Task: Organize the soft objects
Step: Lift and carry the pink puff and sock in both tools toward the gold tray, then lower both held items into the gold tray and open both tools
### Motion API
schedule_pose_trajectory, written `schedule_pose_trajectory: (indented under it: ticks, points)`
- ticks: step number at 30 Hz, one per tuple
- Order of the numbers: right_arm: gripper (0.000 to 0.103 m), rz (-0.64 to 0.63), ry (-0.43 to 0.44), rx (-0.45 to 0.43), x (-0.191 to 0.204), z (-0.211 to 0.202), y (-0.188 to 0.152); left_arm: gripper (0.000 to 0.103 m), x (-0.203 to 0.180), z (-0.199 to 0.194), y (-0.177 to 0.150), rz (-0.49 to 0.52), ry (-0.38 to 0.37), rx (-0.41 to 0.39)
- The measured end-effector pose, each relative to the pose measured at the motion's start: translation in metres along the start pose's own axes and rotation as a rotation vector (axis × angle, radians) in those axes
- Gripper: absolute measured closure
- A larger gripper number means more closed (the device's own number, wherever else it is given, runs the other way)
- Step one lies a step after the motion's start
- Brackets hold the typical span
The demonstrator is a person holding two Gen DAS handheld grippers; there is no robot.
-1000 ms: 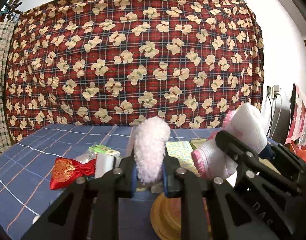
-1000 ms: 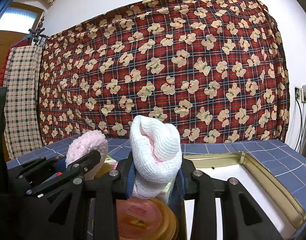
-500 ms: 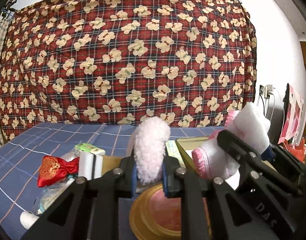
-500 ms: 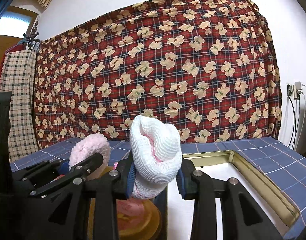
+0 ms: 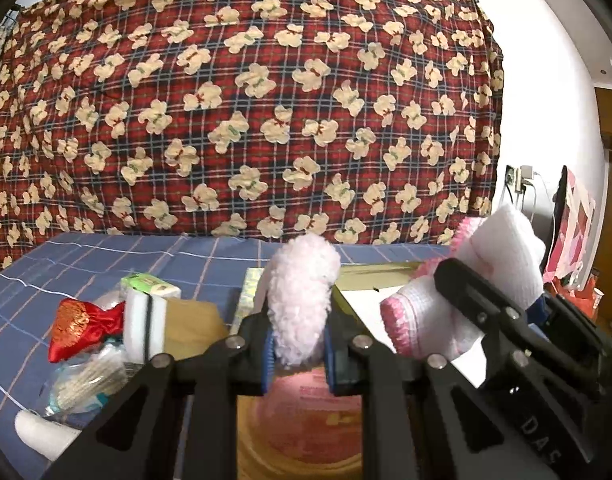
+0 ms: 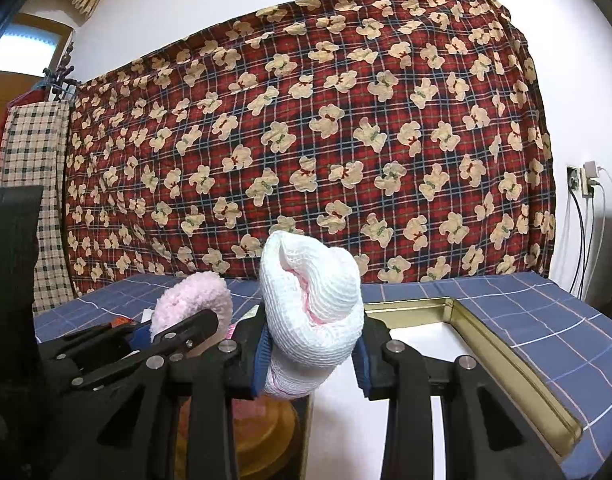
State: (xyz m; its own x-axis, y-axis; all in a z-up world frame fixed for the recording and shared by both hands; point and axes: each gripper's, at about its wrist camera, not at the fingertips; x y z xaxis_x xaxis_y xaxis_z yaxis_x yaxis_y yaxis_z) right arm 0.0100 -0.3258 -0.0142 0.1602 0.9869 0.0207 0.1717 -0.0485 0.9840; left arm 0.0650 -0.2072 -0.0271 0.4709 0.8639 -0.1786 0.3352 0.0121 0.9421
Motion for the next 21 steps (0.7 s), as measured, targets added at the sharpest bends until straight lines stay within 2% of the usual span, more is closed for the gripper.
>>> schedule_pose_trajectory:
  ticks: [10,21]
  points:
    - [0.065,0.006,0.001,0.019,-0.019,-0.002,0.002,0.086,-0.014,0.012,0.009,-0.018,-0.073,0.109]
    - [0.064,0.008,0.018,0.081,-0.049,0.006,0.023,0.086,-0.042,0.034,0.024,0.026,-0.131,0.180]
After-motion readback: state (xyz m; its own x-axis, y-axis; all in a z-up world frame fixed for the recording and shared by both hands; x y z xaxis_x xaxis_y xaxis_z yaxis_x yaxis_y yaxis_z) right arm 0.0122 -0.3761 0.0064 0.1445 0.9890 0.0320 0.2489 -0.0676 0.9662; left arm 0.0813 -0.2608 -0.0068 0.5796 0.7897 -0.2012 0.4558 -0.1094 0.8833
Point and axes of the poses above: each gripper's, at about its wrist camera, not at the fingertips, and z roughly the way its jaws point, x to its left, y to its top, and after that the axes turned 8 degrees about -y, right-handed
